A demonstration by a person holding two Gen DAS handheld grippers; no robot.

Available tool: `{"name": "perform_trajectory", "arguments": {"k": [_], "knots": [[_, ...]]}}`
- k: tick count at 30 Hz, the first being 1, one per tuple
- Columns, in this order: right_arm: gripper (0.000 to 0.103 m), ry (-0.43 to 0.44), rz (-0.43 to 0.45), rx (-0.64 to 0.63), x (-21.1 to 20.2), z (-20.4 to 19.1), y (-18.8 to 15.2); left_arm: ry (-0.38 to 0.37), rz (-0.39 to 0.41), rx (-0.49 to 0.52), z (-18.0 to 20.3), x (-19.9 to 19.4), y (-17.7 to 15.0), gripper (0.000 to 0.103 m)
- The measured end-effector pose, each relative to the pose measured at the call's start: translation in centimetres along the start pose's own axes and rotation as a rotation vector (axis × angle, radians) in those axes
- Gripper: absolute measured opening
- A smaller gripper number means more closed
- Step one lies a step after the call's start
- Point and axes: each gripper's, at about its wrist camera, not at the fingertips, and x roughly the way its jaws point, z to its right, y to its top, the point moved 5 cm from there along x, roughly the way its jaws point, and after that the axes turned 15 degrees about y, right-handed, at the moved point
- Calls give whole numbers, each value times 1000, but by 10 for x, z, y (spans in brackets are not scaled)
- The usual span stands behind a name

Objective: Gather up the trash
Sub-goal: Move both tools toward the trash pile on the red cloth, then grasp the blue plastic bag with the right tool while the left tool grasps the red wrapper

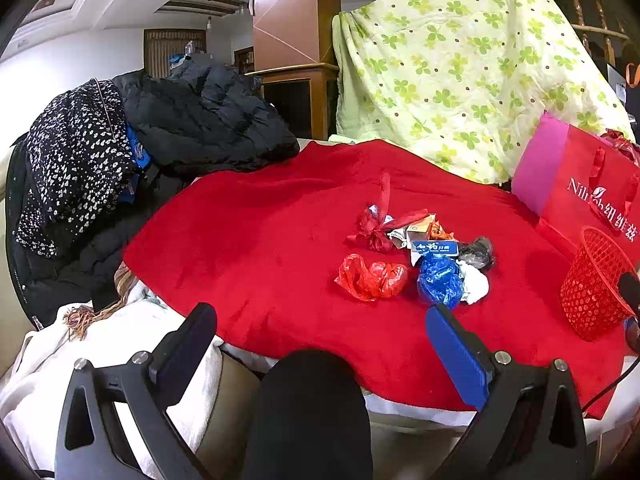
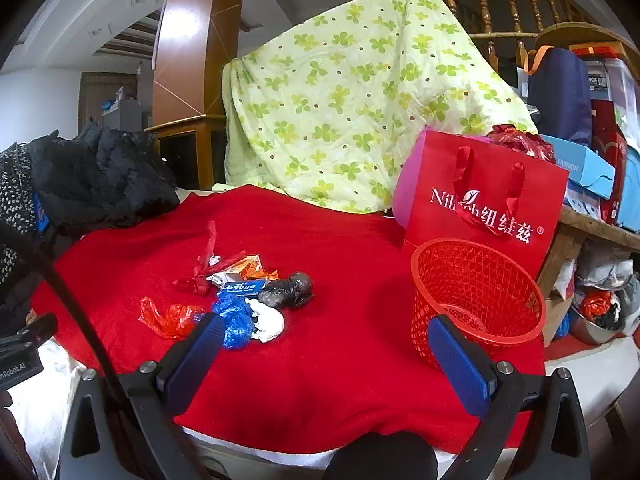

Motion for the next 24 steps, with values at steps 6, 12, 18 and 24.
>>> {"name": "perform_trajectory", "arguments": {"k": [6, 12, 18, 24], "knots": [[103, 4, -5, 6, 1, 1, -1, 2, 6, 8, 2, 3, 2, 103], [103, 11, -20, 12, 7, 0, -5, -1, -1, 23, 5, 22, 5, 103], [103, 77, -43, 41, 24, 8, -14, -22, -38, 25, 1, 72, 6, 103], [103, 185, -142, 99, 75, 18, -20, -39, -149, 49, 4, 135, 1, 103]]}}
